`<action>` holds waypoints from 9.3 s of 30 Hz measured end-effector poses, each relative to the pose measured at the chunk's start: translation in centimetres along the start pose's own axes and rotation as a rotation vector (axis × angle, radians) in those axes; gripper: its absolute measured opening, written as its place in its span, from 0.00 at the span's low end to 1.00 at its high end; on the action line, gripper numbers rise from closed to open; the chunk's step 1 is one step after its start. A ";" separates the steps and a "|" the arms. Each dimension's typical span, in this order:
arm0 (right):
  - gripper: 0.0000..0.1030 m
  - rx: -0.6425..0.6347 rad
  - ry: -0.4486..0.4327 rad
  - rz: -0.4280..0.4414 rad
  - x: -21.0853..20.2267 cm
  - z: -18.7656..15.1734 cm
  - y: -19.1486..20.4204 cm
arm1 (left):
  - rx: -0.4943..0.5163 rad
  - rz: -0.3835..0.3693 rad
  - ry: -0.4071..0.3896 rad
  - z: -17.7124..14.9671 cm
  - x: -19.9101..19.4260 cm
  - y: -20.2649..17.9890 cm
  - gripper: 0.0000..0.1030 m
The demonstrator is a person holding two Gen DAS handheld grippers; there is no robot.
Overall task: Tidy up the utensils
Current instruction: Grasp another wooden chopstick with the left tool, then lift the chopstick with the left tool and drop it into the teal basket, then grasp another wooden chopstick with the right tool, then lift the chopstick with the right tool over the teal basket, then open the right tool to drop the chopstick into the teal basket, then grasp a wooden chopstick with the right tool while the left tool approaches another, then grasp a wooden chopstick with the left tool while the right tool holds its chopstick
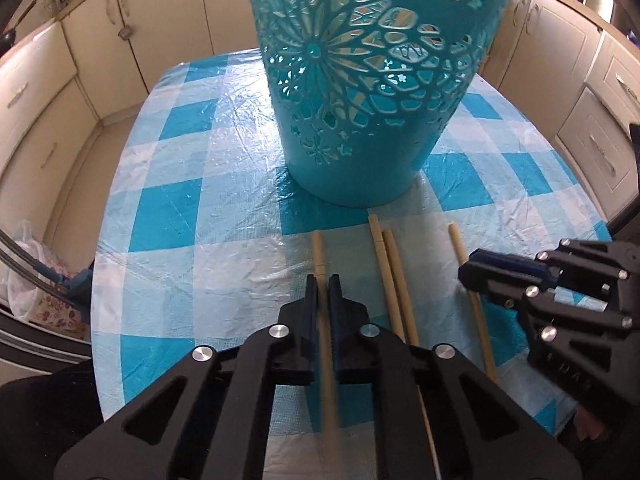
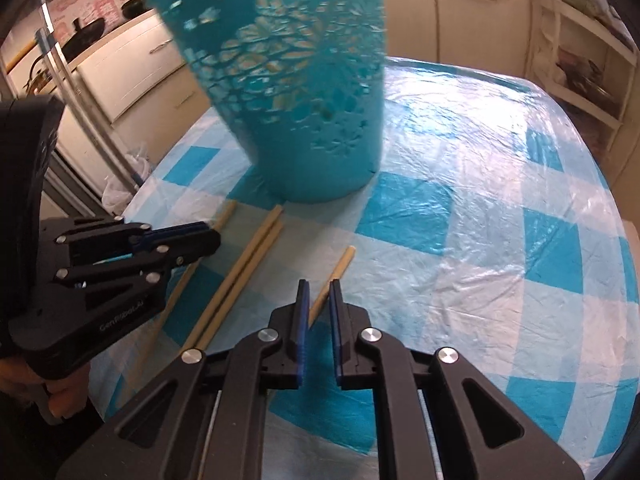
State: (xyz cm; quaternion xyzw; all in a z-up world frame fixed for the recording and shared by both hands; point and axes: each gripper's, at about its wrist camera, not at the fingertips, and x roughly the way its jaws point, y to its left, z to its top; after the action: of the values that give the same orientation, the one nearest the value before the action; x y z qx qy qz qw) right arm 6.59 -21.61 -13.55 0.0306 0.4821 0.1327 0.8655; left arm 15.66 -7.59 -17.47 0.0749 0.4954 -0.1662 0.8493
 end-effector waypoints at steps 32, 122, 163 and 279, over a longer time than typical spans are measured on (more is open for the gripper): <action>0.20 -0.047 -0.074 -0.047 0.3 -0.8 1.5 | -0.145 -0.225 -0.527 9.3 -20.3 2.2 0.05; 0.05 0.172 -0.277 0.128 -7.7 -1.3 -0.6 | -0.223 0.232 -0.445 2.2 -9.1 6.7 0.77; 0.05 0.067 -0.892 -0.068 -14.3 15.2 3.4 | -0.241 0.220 -0.327 1.4 -6.5 7.0 0.79; 0.06 0.142 -0.066 -0.162 0.4 -0.5 -1.3 | -0.112 -0.028 -0.037 0.0 -0.3 0.7 0.08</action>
State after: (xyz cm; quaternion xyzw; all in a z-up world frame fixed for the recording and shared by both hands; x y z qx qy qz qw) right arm 6.66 -22.76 -14.40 0.0572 0.4625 0.0266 0.8844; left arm 15.79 -6.89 -17.24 0.0171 0.4889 -0.1515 0.8589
